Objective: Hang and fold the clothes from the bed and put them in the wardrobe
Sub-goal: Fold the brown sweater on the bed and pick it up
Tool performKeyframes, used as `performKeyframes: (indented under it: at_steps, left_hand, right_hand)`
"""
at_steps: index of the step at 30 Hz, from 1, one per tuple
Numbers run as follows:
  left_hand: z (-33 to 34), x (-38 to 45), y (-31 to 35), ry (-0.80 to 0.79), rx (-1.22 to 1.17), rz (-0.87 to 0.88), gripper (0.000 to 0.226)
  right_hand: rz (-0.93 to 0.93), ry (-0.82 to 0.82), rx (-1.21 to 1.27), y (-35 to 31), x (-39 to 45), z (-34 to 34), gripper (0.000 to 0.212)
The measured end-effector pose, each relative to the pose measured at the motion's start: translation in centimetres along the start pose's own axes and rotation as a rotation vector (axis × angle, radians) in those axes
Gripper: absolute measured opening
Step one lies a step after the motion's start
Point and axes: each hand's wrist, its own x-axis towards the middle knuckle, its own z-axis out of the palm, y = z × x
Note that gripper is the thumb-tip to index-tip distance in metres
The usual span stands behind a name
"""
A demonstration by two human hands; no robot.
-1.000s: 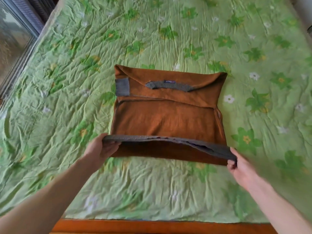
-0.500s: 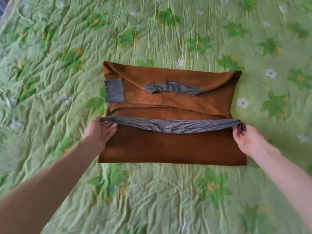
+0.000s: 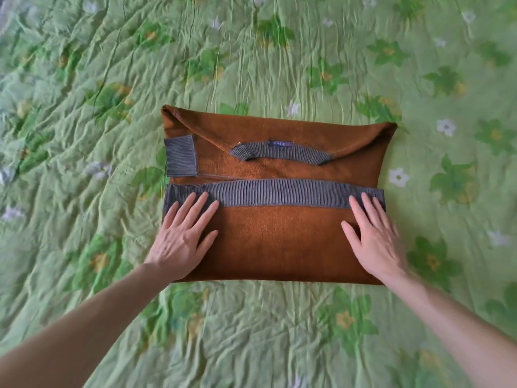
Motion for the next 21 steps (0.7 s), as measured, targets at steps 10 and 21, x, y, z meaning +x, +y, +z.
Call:
performKeyframes:
  at_steps: [10, 21]
  left_hand:
    - [-1.5, -5.7, -0.8, -0.023, 0.088, 0.177, 0.097]
    - [-2.4, -6.1, -1.3, -0.141, 0.196, 0.153, 0.087]
  right_hand:
    - [-0.100, 0.113, -0.134, 1.8, -3.3, 1.0, 0.071]
    - [-0.508, -0.036, -0.373, 6.3, -6.8, 0.1, 0.074]
